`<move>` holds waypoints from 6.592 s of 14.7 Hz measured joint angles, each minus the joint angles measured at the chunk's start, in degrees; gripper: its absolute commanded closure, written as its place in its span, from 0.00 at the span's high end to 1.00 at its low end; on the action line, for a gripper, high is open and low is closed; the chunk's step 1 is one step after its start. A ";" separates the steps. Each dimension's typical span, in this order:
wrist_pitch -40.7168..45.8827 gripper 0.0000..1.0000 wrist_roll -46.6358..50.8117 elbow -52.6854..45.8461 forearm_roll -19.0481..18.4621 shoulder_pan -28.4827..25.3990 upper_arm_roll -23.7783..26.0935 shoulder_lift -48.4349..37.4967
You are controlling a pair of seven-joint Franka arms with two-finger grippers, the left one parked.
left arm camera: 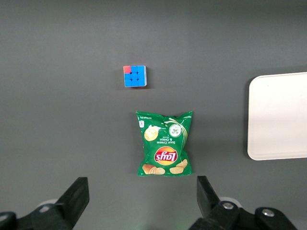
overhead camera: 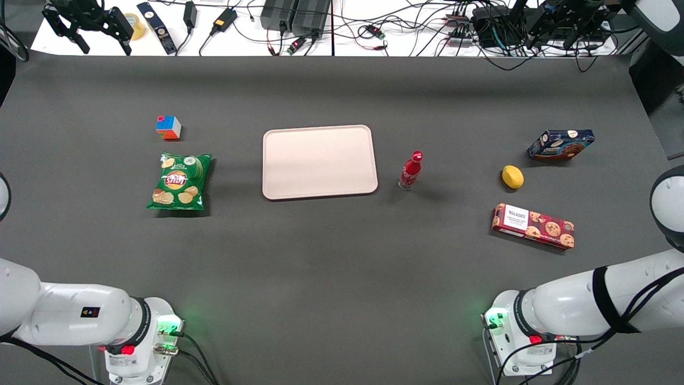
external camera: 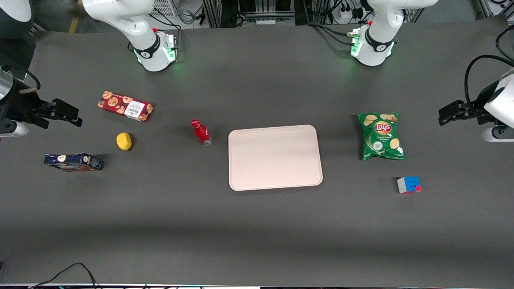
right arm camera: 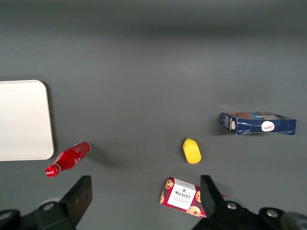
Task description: Place coke bottle on tray
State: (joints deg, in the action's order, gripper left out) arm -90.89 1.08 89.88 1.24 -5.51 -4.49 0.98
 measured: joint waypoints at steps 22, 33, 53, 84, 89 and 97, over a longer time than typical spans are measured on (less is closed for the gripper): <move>-24.35 1.00 22.46 23.62 0.05 -1.56 24.81 5.05; -41.42 1.00 25.11 40.76 0.05 -1.44 27.91 2.66; -36.42 0.00 25.74 37.22 0.00 -1.40 28.37 0.53; -17.46 0.99 47.74 -15.74 -14.18 -14.23 28.64 40.75; -20.30 1.00 49.70 -14.53 -15.02 -14.23 28.72 40.75; -18.69 1.00 46.72 -12.91 -12.94 -7.73 29.64 28.82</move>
State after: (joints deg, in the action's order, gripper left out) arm -109.58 47.80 76.96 -11.70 -13.24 25.15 29.80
